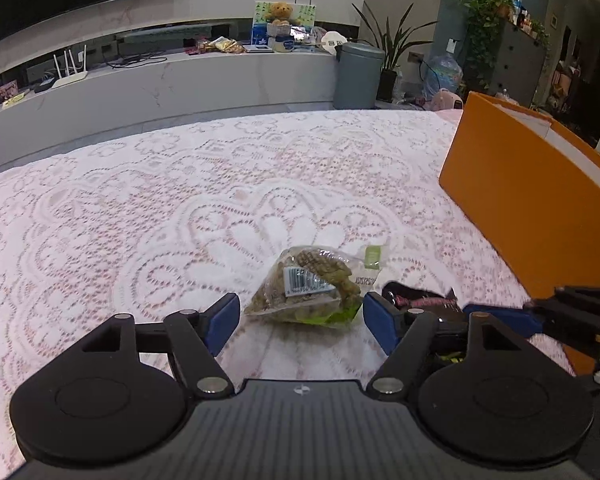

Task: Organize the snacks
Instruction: 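Grasp the clear green-bean bag with the left gripper while the right gripper grasps the dark egg pack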

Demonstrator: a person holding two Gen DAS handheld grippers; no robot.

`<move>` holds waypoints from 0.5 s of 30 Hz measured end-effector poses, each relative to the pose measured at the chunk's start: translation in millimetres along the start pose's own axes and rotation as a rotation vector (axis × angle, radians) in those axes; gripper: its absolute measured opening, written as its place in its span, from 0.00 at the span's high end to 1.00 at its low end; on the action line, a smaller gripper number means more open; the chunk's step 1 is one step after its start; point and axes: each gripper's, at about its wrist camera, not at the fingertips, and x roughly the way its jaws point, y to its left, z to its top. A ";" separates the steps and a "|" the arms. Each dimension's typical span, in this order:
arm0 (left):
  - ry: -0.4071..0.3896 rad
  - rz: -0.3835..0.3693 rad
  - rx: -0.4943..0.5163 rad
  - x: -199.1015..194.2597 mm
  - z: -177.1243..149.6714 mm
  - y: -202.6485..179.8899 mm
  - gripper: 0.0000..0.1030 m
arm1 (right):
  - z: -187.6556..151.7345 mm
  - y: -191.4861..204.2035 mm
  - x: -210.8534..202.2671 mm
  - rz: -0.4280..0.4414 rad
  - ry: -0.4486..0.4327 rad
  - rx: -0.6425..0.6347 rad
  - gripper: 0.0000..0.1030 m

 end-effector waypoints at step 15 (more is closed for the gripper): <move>0.002 0.043 0.074 29.3 -2.5 -8.2 0.28 | -2.0 -6.2 5.1 0.033 -0.010 0.055 0.44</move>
